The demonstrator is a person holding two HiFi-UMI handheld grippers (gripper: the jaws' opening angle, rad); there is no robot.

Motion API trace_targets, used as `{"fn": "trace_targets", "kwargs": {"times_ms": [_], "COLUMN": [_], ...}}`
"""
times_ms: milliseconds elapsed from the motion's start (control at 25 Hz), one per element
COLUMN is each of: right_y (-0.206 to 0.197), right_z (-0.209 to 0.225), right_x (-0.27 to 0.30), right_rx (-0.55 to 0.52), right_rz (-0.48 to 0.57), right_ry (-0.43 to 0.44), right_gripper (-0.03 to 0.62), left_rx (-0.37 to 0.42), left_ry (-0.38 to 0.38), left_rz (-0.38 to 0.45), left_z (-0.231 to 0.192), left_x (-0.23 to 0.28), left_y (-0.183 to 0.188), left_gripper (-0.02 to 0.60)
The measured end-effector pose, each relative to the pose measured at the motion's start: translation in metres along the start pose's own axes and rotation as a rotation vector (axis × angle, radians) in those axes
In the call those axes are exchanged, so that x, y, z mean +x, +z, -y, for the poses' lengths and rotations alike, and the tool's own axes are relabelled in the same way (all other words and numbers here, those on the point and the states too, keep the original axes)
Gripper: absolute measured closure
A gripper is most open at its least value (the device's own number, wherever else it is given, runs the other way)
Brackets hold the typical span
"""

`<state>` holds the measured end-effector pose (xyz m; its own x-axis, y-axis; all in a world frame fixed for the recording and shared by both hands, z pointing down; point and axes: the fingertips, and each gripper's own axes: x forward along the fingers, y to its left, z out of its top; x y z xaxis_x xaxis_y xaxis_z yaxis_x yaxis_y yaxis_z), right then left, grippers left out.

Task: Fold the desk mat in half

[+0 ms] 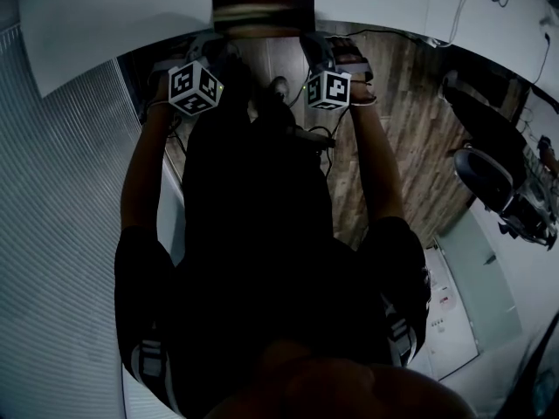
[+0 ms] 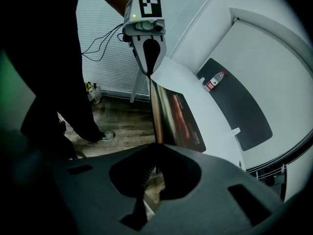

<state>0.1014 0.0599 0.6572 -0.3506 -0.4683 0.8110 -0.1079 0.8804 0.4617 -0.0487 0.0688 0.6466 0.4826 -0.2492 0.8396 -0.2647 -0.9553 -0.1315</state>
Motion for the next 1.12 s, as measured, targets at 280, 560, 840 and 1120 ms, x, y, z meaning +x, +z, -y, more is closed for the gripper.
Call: {"fn": "trace_targets", "kwargs": {"times_ms": [280, 560, 840, 1120], "right_y": [-0.005, 0.013, 0.029, 0.023], "right_z": [0.004, 0.013, 0.029, 0.039], "right_x": [-0.006, -0.021, -0.031, -0.027], "right_rx": [0.03, 0.061, 0.035, 0.026], "right_rz": [-0.014, -0.026, -0.035, -0.023], "right_ry": [0.087, 0.15, 0.246, 0.332], "right_gripper": [0.586, 0.586, 0.586, 0.586], "left_rx": [0.001, -0.021, -0.049, -0.113], "left_ry": [-0.1, -0.167, -0.201, -0.254], "left_rz": [0.017, 0.013, 0.0, -0.02], "left_z": [-0.004, -0.012, -0.023, -0.033], "left_x": [-0.006, -0.031, -0.049, -0.047], "left_y": [0.014, 0.019, 0.027, 0.03], "left_gripper": [0.571, 0.571, 0.571, 0.571]}}
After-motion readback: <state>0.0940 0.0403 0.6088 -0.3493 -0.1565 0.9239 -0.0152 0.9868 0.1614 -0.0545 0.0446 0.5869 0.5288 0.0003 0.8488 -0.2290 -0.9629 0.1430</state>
